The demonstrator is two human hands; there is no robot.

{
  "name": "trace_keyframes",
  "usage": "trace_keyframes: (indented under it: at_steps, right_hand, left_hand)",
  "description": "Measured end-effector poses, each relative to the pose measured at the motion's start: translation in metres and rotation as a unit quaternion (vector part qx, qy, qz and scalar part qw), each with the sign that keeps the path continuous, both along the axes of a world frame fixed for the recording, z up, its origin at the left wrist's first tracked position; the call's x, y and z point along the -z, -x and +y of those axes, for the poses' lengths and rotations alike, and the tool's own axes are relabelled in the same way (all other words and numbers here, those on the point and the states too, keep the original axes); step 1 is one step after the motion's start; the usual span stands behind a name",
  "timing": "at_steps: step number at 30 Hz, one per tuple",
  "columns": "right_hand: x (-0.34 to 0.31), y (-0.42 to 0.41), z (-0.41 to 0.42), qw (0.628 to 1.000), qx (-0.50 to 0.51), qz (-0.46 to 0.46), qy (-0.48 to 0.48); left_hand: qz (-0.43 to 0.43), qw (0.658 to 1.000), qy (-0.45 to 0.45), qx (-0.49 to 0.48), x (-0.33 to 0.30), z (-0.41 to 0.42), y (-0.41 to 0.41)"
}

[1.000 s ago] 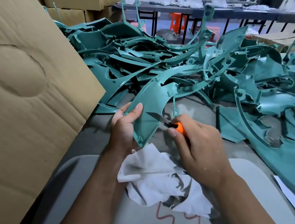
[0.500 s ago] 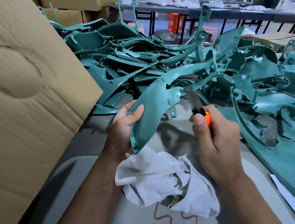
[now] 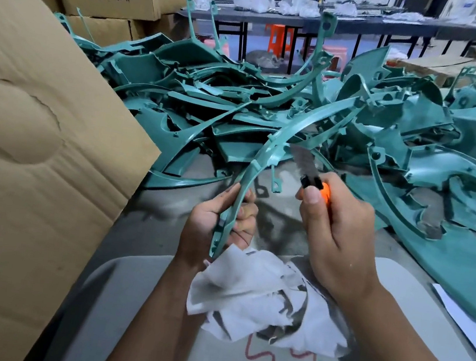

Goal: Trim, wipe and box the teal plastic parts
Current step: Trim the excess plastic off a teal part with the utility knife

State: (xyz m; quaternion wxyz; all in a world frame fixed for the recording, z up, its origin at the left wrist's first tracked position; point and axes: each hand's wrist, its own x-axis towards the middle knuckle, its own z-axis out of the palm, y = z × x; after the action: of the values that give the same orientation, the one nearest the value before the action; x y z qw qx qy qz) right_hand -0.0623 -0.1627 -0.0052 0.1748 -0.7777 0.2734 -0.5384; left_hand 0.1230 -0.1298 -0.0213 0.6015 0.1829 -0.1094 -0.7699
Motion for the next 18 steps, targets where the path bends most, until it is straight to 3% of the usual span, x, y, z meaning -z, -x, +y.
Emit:
trace_keyframes:
  at_steps: [5,10,18]
  right_hand:
    - [0.003,-0.007,-0.003,1.000,0.019,0.020,-0.007]
    - [0.003,-0.004,-0.004,0.998,0.052,0.019,0.004]
    - [0.000,-0.003,-0.009,0.995,0.074,0.044,0.045]
  left_hand:
    - [0.001,0.999,0.032,0.015,0.001,0.001,0.002]
    - [-0.012,0.999,0.014,-0.034,-0.002,0.002,0.005]
    - [0.025,0.999,-0.027,-0.019,-0.011,0.007,0.010]
